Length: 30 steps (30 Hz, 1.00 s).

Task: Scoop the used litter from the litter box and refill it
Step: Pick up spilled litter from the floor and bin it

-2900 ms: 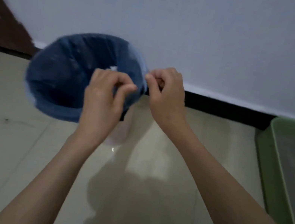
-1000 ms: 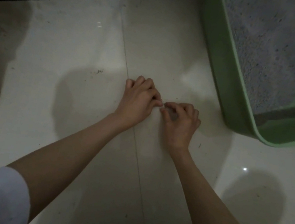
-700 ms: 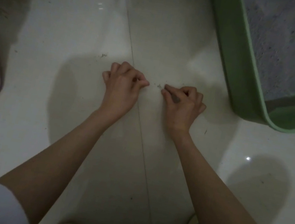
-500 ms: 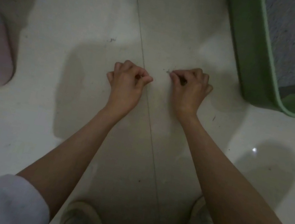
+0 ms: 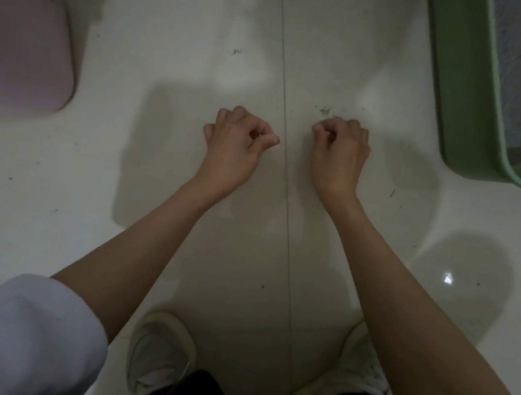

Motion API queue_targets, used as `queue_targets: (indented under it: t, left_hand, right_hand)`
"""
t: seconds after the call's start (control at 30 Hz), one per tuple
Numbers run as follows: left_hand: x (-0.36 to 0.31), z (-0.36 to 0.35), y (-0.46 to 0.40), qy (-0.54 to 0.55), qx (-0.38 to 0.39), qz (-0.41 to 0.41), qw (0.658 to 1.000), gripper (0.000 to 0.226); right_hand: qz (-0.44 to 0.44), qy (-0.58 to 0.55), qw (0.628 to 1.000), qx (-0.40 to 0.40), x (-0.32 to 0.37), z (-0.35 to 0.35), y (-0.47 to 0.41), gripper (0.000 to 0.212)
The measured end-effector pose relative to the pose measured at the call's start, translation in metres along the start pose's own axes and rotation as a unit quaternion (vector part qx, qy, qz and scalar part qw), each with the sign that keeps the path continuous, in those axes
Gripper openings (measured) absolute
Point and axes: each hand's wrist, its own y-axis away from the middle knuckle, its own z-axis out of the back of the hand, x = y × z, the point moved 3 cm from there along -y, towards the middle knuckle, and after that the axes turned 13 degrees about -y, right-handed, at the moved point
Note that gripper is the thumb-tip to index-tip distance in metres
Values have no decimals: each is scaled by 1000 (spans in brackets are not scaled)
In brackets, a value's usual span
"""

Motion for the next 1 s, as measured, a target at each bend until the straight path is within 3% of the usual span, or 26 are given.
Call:
queue_targets:
  t: [0.13, 0.27, 0.37, 0.47, 0.6, 0.67, 0.77, 0.83, 0.9, 1.0]
  left_hand:
    - [10, 31, 17, 44, -37, -52, 997, 17]
    - [17, 94, 36, 59, -92, -76, 991, 13]
    - [12, 170, 50, 61, -205, -87, 973, 14]
    - [8, 255, 74, 44, -352, -103, 929, 12]
    - [43, 339, 108, 31, -502, 6, 865, 12]
    - [75, 359, 110, 2, -506, 73, 860, 17]
    - [111, 363, 103, -132, -369, 176, 903, 26]
    - [114, 354, 103, -161, -319, 199, 912, 30]
    - [99, 346, 106, -152, -364, 154, 906, 22]
    - [65, 330, 102, -94, -406, 47, 908, 5]
  right_hand:
    - [-15, -149, 989, 14, 46, -4, 22, 15]
    - [29, -239, 968, 65, 130, 0, 33, 11]
    - [72, -306, 942, 118, 207, 12, 35, 9]
    - [158, -352, 910, 151, 289, 17, 46, 9]
    - [289, -369, 868, 165, 380, -2, 78, 12]
    - [367, -266, 873, 178, 407, -21, 91, 15]
    - [410, -59, 888, 201, 411, -48, 96, 27]
    - [395, -85, 892, 203, 399, -48, 96, 23]
    - [360, -163, 900, 184, 382, -39, 93, 9]
    - [284, -238, 917, 147, 351, -17, 79, 15]
